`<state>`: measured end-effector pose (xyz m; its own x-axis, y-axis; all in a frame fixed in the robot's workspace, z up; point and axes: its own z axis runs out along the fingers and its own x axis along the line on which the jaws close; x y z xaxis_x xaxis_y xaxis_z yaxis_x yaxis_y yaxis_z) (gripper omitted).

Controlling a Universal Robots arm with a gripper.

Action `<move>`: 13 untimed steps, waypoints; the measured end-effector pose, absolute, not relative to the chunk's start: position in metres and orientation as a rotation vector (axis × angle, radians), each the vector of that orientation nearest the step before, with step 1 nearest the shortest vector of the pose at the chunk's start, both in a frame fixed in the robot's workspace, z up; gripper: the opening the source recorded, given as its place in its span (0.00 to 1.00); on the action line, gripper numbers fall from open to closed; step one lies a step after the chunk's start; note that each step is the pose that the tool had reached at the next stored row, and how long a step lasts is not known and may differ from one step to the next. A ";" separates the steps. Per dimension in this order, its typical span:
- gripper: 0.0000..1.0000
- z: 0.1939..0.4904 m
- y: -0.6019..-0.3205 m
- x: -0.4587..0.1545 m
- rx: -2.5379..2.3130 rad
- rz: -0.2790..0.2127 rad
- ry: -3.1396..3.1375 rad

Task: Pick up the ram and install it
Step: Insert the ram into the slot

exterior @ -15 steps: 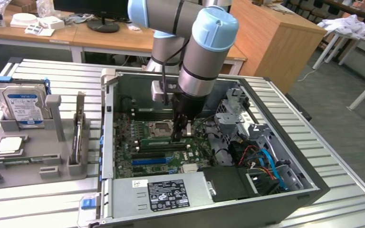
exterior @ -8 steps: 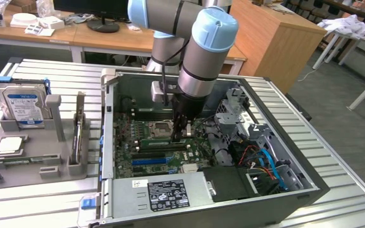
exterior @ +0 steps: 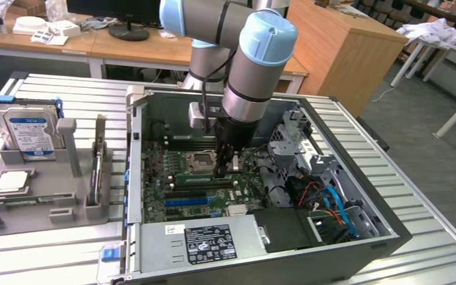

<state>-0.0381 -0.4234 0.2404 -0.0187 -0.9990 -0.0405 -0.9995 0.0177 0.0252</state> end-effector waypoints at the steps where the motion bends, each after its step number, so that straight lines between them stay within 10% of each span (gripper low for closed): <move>1: 0.13 0.240 -0.423 -0.038 -2.193 0.072 2.233; 13: 0.13 0.240 -0.423 -0.038 -2.194 0.077 2.235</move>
